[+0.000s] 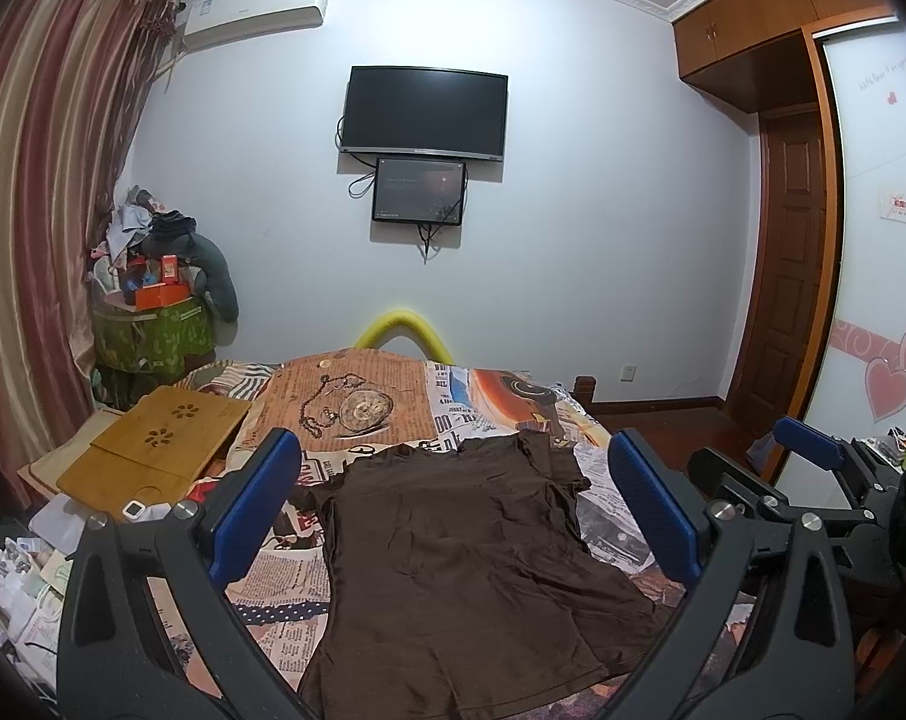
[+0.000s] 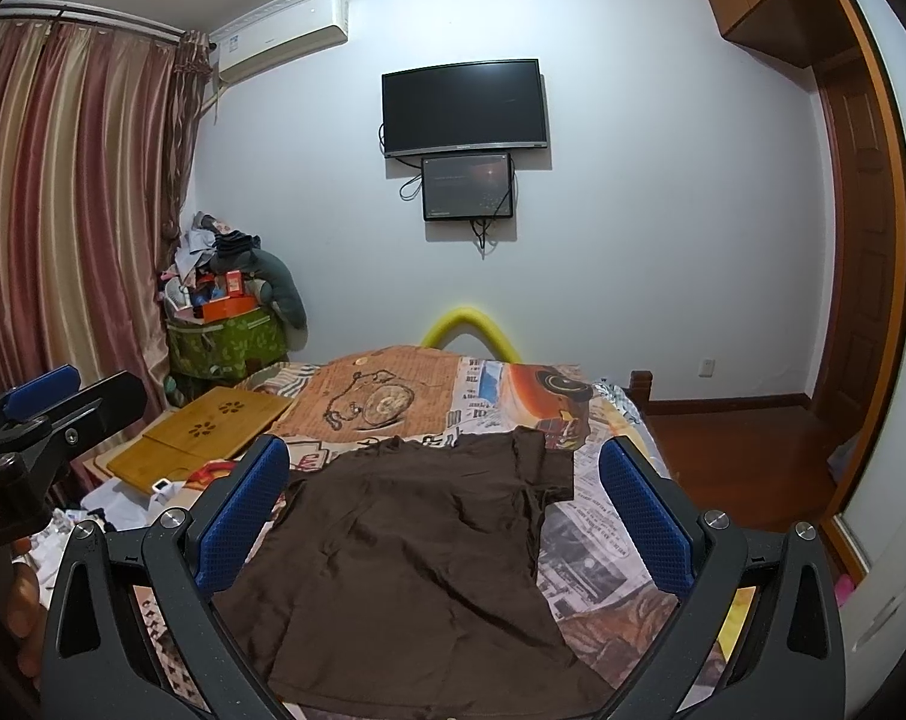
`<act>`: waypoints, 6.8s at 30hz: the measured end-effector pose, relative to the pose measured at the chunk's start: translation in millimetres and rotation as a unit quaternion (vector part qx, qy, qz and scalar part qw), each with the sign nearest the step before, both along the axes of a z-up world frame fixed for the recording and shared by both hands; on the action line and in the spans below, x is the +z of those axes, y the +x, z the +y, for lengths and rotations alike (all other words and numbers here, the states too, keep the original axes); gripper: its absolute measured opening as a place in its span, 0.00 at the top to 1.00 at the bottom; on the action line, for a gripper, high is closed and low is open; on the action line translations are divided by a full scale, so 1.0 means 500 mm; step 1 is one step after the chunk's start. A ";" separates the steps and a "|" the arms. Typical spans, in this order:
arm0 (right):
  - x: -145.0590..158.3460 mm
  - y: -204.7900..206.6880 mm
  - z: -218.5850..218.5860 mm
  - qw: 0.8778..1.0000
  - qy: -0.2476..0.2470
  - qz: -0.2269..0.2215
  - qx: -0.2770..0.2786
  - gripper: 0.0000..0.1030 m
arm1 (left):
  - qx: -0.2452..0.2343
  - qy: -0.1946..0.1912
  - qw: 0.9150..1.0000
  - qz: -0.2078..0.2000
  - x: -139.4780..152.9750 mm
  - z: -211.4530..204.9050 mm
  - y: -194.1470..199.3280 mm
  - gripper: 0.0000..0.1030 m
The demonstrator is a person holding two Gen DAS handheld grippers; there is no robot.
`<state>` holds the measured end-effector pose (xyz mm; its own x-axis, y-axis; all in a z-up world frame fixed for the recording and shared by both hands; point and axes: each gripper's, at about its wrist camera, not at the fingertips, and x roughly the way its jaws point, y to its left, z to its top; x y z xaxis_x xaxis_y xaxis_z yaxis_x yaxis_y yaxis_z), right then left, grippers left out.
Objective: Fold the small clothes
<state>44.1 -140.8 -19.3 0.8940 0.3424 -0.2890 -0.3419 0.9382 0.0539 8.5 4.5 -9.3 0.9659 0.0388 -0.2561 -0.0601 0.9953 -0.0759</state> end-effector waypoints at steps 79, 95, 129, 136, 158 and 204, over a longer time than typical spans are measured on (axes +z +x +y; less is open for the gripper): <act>-0.337 0.594 -0.068 0.955 -0.036 0.293 -0.010 0.33 | 0.072 -0.212 0.895 0.387 -0.521 0.470 0.703 0.20; -0.350 0.610 -0.101 0.950 -0.035 0.310 -0.004 0.58 | 0.089 -0.204 0.890 0.398 -0.551 0.549 0.784 0.32; -0.326 0.583 -0.161 0.951 0.007 0.310 0.003 0.57 | -0.034 -0.103 0.897 0.429 -0.471 0.217 0.925 0.95; -0.328 0.600 -0.170 0.947 0.023 0.321 -0.001 0.57 | -0.012 -0.029 0.919 0.393 -0.398 0.208 0.888 0.24; -0.360 0.691 -0.133 0.942 -0.013 0.335 0.008 0.51 | 0.034 0.027 0.902 0.429 -0.535 0.357 0.755 0.05; -0.275 0.705 0.041 0.946 0.027 0.295 0.129 0.95 | 0.030 0.045 0.933 0.355 -0.414 0.300 0.782 0.09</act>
<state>396.8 -120.1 -157.0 0.4671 0.5553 -0.6880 -0.4540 0.8184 0.3523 399.6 154.5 -216.6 0.5490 0.1407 -0.8239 -0.1197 0.9888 0.0892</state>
